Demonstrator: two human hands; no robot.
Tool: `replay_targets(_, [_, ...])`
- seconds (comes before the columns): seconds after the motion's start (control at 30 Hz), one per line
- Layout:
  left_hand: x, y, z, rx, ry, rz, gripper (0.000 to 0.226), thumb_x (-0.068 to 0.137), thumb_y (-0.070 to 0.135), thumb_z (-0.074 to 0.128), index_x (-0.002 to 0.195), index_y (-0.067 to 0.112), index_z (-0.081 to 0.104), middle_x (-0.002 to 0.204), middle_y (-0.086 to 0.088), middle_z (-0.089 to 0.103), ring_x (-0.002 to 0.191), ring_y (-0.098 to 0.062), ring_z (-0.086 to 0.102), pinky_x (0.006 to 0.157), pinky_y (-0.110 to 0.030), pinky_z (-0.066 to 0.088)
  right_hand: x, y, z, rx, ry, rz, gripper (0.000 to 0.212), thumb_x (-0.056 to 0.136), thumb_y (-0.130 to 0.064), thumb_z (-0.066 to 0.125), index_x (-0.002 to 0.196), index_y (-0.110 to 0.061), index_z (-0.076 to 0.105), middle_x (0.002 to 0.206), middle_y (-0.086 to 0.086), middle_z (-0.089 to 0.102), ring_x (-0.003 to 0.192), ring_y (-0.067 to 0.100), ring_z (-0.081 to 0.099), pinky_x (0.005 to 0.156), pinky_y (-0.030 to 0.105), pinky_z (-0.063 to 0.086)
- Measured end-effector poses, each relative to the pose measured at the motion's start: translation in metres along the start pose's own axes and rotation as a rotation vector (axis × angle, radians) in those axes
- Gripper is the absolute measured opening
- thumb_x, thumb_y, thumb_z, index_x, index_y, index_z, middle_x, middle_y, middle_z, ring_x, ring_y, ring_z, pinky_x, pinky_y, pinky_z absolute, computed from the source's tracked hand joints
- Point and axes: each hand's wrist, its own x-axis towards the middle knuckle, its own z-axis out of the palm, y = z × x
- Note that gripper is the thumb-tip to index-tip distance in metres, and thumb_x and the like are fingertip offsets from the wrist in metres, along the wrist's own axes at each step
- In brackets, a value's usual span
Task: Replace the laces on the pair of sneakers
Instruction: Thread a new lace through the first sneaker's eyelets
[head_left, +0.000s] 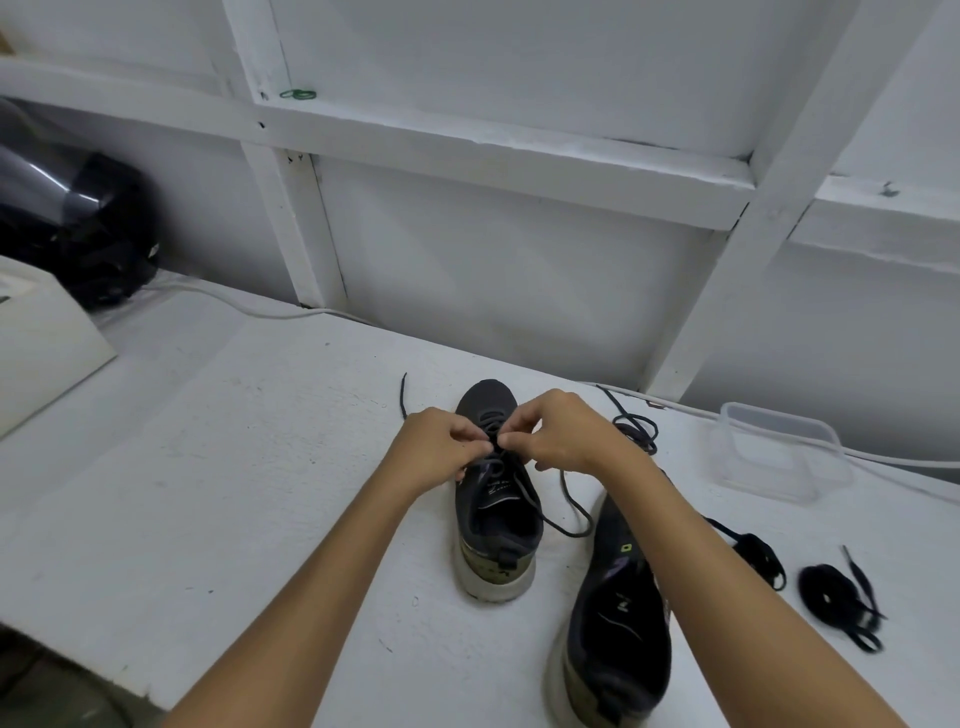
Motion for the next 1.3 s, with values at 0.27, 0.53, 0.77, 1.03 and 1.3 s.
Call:
replay_targets(0.27, [-0.003, -0.005, 0.01, 0.079, 0.093, -0.04, 0.009, 0.094, 0.027, 0.059, 0.094, 0.024, 0.067, 0.089, 0.01, 0.069, 0.085, -0.006, 0.066, 0.074, -0.024, 0.052, 0.003, -0.001, 0.004, -0.115, -0.028, 0.045, 0.015, 0.097, -0.027, 0.054, 0.092, -0.017, 0.065, 0.092, 0.001, 0.073, 0.079, 0.016, 0.073, 0.075, 0.034, 0.06])
replay_targets(0.53, [-0.009, -0.01, 0.009, -0.182, 0.099, -0.092, 0.007, 0.092, 0.033, 0.063, 0.095, 0.029, 0.067, 0.087, 0.01, 0.071, 0.068, 0.003, 0.069, 0.063, -0.017, 0.048, -0.004, 0.015, 0.011, 0.284, 0.049, 0.083, 0.015, 0.092, -0.03, 0.066, 0.09, -0.016, 0.07, 0.086, 0.001, 0.075, 0.077, 0.009, 0.075, 0.069, 0.027, 0.063])
replay_targets(0.77, [-0.007, -0.009, 0.008, -0.053, 0.088, -0.073, 0.011, 0.097, 0.029, 0.06, 0.09, 0.029, 0.068, 0.079, 0.013, 0.069, 0.068, 0.005, 0.063, 0.064, -0.017, 0.046, -0.001, 0.014, 0.011, 0.141, 0.021, 0.064, 0.015, 0.095, -0.029, 0.063, 0.088, -0.018, 0.069, 0.09, -0.003, 0.073, 0.076, 0.012, 0.075, 0.082, 0.04, 0.063])
replay_targets(1.03, [-0.013, -0.007, 0.007, -0.183, 0.164, -0.098, 0.013, 0.094, 0.035, 0.065, 0.095, 0.023, 0.059, 0.083, 0.0, 0.068, 0.047, -0.009, 0.065, 0.053, -0.023, 0.05, -0.012, 0.019, 0.011, 0.412, 0.108, 0.004, 0.003, 0.093, -0.019, 0.069, 0.094, -0.022, 0.068, 0.093, 0.002, 0.071, 0.075, 0.015, 0.076, 0.064, 0.026, 0.061])
replay_targets(1.3, [-0.022, 0.0, 0.0, -0.145, -0.063, -0.081, 0.009, 0.087, 0.04, 0.072, 0.095, 0.038, 0.075, 0.075, 0.007, 0.072, 0.055, -0.006, 0.066, 0.053, -0.023, 0.054, -0.01, 0.01, 0.003, 0.16, -0.057, 0.036, 0.009, 0.09, -0.033, 0.073, 0.09, -0.027, 0.08, 0.083, -0.007, 0.077, 0.078, 0.011, 0.075, 0.072, 0.028, 0.063])
